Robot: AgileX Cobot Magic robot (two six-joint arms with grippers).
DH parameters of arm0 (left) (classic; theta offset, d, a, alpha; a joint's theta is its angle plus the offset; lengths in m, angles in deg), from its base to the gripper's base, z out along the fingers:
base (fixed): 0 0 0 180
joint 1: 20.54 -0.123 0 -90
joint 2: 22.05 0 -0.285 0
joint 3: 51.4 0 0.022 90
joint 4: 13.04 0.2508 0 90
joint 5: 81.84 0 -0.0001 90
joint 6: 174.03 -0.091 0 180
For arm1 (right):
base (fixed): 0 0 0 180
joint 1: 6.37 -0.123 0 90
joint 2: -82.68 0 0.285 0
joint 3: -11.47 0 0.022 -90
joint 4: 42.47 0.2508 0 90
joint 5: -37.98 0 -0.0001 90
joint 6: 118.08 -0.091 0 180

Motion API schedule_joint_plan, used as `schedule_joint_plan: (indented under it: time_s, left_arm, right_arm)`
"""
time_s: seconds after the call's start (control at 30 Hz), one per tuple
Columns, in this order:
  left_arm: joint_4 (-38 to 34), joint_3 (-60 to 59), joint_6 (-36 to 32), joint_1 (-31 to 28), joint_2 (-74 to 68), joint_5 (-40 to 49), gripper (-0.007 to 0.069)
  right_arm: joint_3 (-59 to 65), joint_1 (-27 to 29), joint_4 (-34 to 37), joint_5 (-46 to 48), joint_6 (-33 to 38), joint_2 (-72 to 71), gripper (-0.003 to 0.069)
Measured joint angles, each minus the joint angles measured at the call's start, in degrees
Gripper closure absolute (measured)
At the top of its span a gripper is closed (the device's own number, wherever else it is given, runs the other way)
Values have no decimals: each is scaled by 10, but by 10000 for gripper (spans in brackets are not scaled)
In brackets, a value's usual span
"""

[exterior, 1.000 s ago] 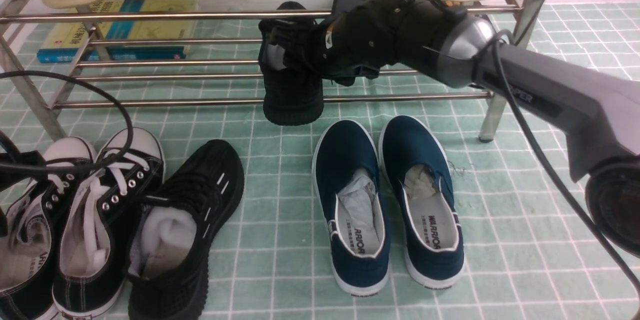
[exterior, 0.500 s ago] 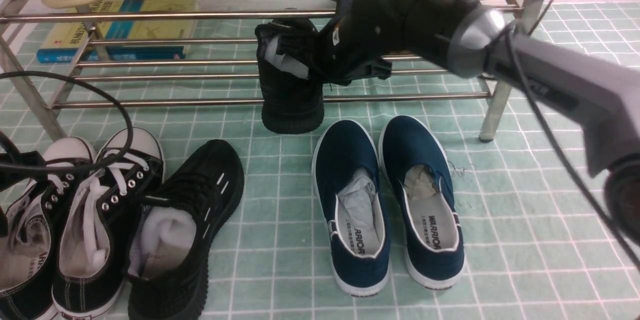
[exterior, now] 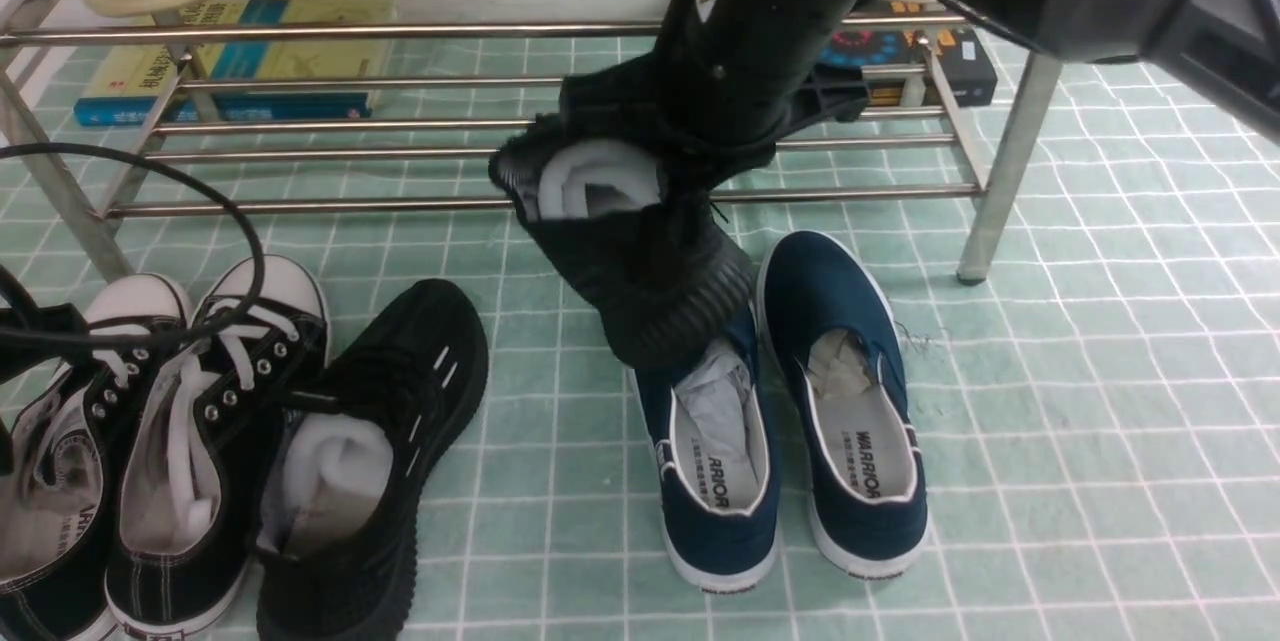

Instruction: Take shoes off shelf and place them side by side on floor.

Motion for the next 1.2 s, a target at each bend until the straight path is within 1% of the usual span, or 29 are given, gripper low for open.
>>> schedule_joint_plan:
  time_s: [0.13,0.17,0.33,0.43,0.57,0.87,1.0,1.2]
  left_arm:
    - [1,0,0,0,0,0,516]
    - [1,0,0,0,0,0,516]
    - [2,0,0,0,0,0,510]
    - [2,0,0,0,0,0,507]
    - [2,0,0,0,0,1,501]
    - [2,0,0,0,0,1,498]
    - [2,0,0,0,0,1,497]
    - [2,0,0,0,0,1,487]
  right_arm:
    - [1,-58,-64,9,-48,-23,600]
    - [1,-60,-67,9,-52,-23,600]
    - [1,-113,-96,10,-144,-24,600]
    - [4,-129,-118,10,-188,-17,600]
    - [12,-133,-132,9,-236,-5,600]
    - [83,-133,-123,4,-302,22,600]
    - [89,-133,-109,2,-310,33,600]
    - [87,-133,-81,-27,-314,34,600]
